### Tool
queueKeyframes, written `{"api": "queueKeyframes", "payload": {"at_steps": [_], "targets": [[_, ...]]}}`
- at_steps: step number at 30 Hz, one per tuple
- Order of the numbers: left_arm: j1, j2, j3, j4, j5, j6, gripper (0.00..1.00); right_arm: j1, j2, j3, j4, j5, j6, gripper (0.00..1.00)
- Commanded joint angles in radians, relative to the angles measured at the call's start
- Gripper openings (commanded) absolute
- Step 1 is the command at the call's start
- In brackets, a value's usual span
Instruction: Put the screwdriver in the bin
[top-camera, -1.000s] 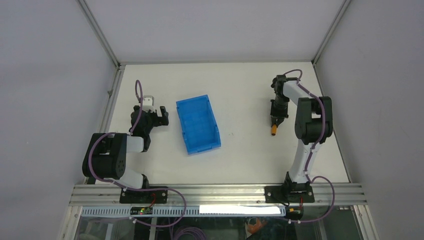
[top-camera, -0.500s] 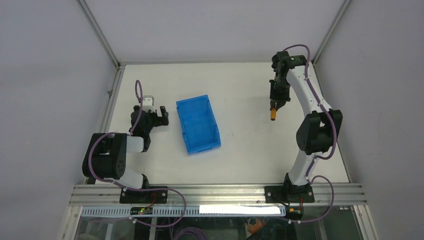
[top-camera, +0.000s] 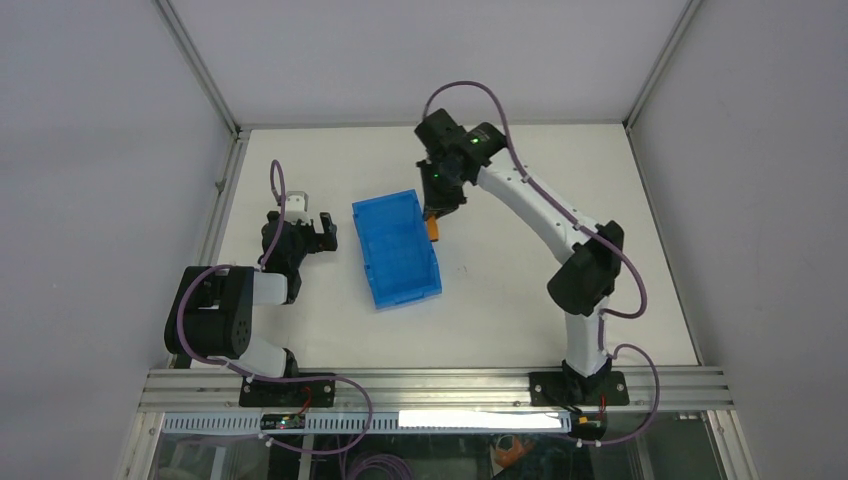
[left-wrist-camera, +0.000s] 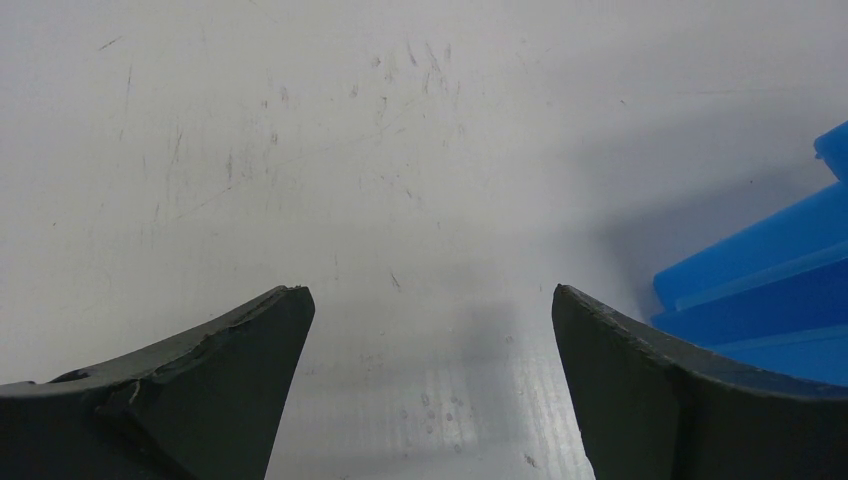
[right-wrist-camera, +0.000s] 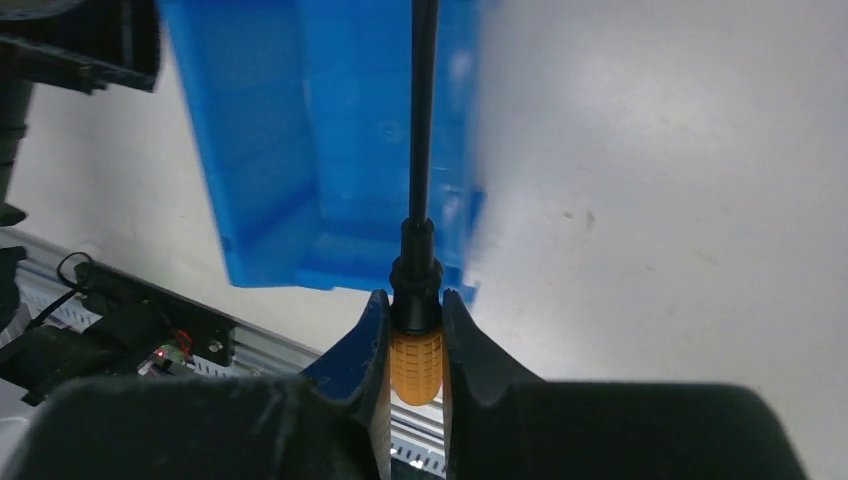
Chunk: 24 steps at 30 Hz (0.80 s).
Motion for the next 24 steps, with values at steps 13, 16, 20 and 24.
{"api": "queueKeyframes", "payload": {"at_steps": [13, 16, 20, 24], "targets": [[0.010, -0.007, 0.019, 0.050, 0.027, -0.008, 0.99, 0.257, 0.359, 0.162, 0.107, 0.165, 0.081, 0.00], [0.010, -0.007, 0.020, 0.050, 0.027, -0.008, 0.99, 0.265, 0.346, 0.062, 0.163, 0.177, 0.106, 0.00], [0.010, -0.007, 0.019, 0.050, 0.027, -0.008, 0.99, 0.267, 0.346, 0.017, 0.190, 0.193, 0.124, 0.29], [0.010, -0.008, 0.019, 0.049, 0.027, -0.008, 0.99, 0.273, 0.327, 0.030, 0.188, 0.221, 0.118, 0.39]]}}
